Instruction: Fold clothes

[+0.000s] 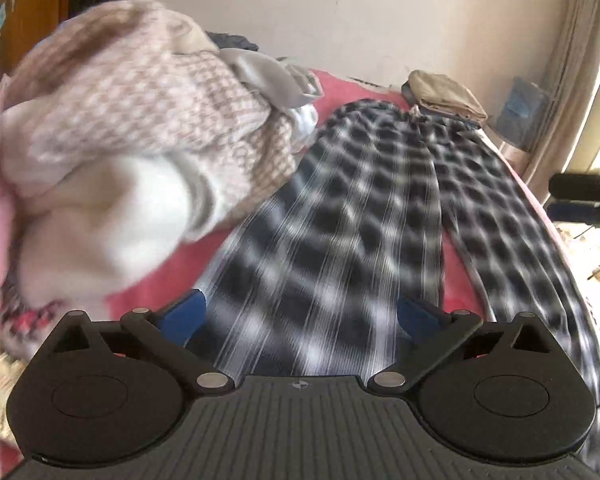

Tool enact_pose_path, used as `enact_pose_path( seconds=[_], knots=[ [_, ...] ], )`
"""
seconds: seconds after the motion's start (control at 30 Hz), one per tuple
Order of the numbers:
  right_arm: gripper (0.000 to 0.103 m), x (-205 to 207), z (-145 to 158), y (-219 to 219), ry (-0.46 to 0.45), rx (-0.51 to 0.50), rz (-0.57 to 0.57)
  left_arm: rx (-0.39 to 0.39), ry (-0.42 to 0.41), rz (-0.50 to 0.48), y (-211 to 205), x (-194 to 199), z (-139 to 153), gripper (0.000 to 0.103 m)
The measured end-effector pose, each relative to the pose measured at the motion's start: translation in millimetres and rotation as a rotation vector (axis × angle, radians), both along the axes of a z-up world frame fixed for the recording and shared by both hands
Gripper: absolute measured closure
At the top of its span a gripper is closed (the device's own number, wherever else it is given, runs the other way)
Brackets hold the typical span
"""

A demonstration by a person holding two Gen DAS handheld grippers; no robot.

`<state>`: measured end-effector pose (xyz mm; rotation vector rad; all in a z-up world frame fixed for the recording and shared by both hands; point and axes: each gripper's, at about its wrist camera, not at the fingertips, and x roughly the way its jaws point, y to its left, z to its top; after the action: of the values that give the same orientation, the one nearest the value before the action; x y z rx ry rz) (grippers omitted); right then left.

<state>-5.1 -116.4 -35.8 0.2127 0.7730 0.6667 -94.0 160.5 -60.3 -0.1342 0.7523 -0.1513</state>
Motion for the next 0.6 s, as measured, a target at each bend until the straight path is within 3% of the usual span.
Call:
enact_pose_path(
  seconds=[0.23,0.43,0.6],
  knots=[
    [0.0,59.4,4.9,-13.7,0.022,-0.033,-0.12,0.096,-0.018,-0.012,-14.7,31.8,-15.7,0.0],
    [0.0,102.1,1.6,-20.8,0.03,-0.072,-0.196,0.24,0.03,0.043,-17.8,62.3,-42.5,0.0],
    [0.0,126.7,-5.6,-26.7,0.039,-0.017,-0.18,0.227,0.062,0.054,-19.3,88.3,-54.6,0.006]
  ],
)
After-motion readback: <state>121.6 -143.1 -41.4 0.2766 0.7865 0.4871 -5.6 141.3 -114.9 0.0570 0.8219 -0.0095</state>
